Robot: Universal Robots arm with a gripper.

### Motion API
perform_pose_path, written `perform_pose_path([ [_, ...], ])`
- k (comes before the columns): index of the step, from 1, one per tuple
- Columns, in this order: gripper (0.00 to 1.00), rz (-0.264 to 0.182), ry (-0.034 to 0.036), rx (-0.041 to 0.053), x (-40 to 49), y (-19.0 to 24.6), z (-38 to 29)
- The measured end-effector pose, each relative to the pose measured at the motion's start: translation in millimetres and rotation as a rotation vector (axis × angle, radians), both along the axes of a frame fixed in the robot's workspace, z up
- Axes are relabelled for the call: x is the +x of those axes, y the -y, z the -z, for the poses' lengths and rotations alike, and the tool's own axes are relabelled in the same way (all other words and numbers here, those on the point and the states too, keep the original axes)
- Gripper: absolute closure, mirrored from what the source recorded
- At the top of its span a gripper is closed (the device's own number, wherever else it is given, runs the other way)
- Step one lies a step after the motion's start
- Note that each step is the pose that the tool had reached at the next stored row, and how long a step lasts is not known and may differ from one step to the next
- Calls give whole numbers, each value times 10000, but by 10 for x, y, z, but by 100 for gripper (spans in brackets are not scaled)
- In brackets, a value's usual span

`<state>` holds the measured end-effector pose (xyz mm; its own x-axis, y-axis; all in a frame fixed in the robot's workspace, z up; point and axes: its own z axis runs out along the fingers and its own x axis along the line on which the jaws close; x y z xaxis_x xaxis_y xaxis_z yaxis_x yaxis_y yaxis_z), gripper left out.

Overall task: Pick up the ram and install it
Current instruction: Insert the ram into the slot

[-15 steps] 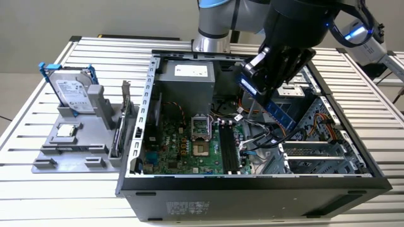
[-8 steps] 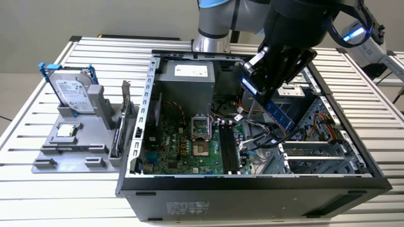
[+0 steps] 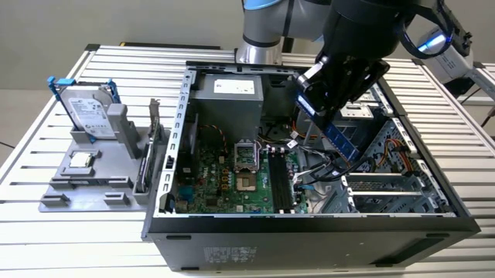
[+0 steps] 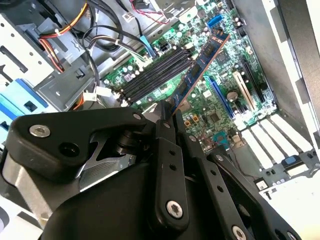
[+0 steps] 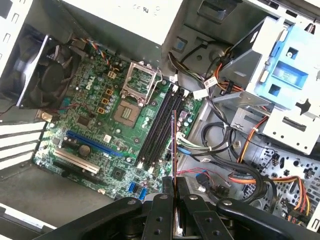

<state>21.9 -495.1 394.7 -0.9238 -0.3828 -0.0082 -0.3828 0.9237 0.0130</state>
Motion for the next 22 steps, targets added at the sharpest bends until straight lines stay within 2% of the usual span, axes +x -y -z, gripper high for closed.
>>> perform_pose_path([
  [22, 100, 986, 0, 0, 0, 0, 0],
])
